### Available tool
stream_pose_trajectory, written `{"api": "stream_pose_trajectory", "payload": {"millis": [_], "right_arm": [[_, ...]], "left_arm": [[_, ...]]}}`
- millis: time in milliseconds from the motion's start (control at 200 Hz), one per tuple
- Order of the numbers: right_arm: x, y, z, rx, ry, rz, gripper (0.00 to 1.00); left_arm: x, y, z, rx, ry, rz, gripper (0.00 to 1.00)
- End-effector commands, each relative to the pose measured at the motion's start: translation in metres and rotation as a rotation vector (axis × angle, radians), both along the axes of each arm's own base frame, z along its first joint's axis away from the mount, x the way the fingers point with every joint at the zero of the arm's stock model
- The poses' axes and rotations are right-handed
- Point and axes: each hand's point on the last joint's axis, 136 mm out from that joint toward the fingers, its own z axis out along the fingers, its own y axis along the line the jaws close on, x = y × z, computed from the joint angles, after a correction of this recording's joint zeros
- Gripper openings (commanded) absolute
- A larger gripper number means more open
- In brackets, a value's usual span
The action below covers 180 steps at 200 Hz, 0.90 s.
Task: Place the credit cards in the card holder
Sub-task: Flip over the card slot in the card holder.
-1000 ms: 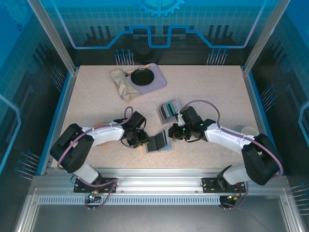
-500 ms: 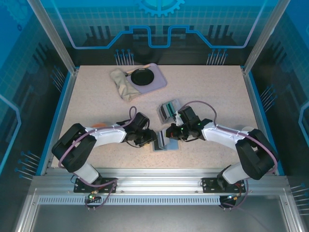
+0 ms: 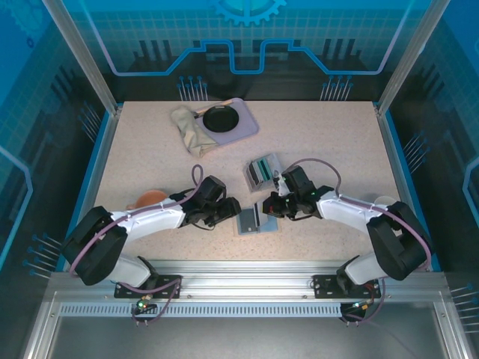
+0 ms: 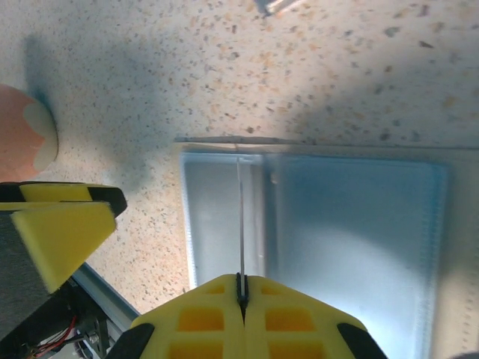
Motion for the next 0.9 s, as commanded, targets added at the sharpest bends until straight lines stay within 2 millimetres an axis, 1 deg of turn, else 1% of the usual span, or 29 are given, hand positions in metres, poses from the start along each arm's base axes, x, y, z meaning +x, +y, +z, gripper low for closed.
{"api": "stream_pose_trajectory", "payload": {"millis": [0, 270, 395, 510, 605, 765, 895], "right_arm": [[0.0, 0.0, 0.0, 0.03, -0.009, 0.004, 0.02], [0.0, 0.0, -0.023, 0.022, 0.011, 0.005, 0.02], [-0.002, 0.002, -0.034, 0.027, 0.028, 0.013, 0.02], [-0.003, 0.005, -0.038, 0.039, 0.036, 0.026, 0.02], [-0.004, 0.009, -0.038, 0.071, 0.039, 0.025, 0.02], [-0.003, 0.014, -0.032, 0.108, 0.035, 0.022, 0.02], [-0.008, 0.014, -0.039, 0.093, 0.057, 0.032, 0.01]], "left_arm": [[-0.002, -0.014, -0.002, -0.031, 0.007, -0.079, 0.63], [-0.003, -0.026, -0.022, -0.049, 0.076, -0.101, 0.56], [-0.005, -0.027, -0.029, -0.046, 0.096, -0.107, 0.47], [-0.007, -0.025, -0.035, -0.03, 0.112, -0.101, 0.39], [-0.009, -0.022, -0.039, -0.018, 0.121, -0.096, 0.34], [-0.009, -0.019, -0.04, -0.002, 0.12, -0.092, 0.31], [-0.009, -0.019, -0.042, 0.003, 0.125, -0.09, 0.29]]}}
